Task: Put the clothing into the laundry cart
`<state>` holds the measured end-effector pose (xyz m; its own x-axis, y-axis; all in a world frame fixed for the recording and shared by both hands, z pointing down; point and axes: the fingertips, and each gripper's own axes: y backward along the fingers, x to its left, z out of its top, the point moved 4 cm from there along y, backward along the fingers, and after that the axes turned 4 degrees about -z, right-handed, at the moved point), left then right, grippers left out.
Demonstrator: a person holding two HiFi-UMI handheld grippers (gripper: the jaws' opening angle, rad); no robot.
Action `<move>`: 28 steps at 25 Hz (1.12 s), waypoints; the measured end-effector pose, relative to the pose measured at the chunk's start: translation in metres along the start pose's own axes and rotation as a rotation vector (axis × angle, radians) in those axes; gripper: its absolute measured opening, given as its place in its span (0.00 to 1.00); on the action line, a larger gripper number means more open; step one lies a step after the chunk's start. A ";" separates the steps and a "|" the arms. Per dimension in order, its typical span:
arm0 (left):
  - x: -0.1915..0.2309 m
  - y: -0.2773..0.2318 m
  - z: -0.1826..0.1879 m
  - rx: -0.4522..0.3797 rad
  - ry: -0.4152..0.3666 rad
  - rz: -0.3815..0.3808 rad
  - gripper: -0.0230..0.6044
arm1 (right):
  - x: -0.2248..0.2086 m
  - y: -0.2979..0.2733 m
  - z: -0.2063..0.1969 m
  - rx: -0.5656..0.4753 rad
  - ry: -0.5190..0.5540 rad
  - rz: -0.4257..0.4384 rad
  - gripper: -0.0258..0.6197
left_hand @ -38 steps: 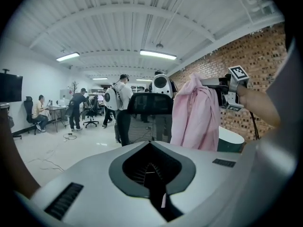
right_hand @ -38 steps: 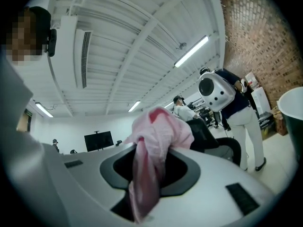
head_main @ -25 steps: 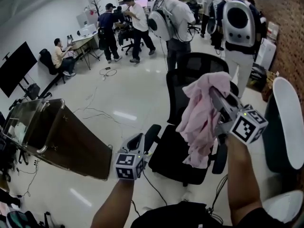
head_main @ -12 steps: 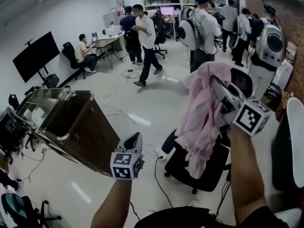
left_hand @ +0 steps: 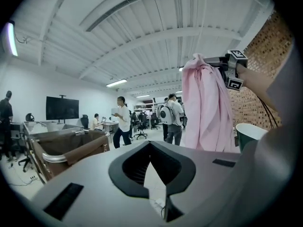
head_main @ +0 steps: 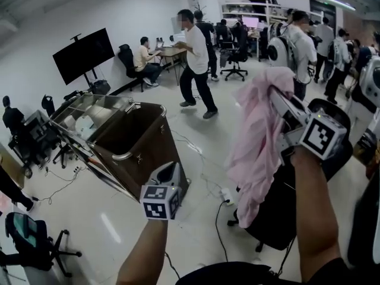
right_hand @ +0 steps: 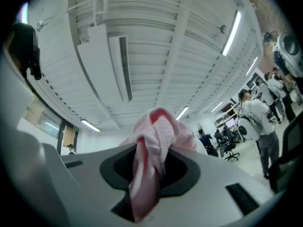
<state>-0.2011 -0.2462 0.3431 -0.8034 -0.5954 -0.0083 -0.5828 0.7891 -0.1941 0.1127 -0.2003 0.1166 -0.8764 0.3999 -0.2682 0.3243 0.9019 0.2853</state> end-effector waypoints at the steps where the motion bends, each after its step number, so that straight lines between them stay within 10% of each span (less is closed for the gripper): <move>1: 0.011 0.008 0.000 -0.003 0.001 0.016 0.04 | 0.010 -0.009 -0.006 0.005 -0.007 0.014 0.23; 28: 0.208 0.102 0.010 -0.024 0.026 0.273 0.04 | 0.214 -0.241 -0.096 0.066 -0.095 0.366 0.23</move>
<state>-0.4264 -0.2911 0.3121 -0.9336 -0.3567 -0.0322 -0.3471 0.9232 -0.1650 -0.1872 -0.3473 0.0788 -0.6623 0.7083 -0.2444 0.6348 0.7037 0.3190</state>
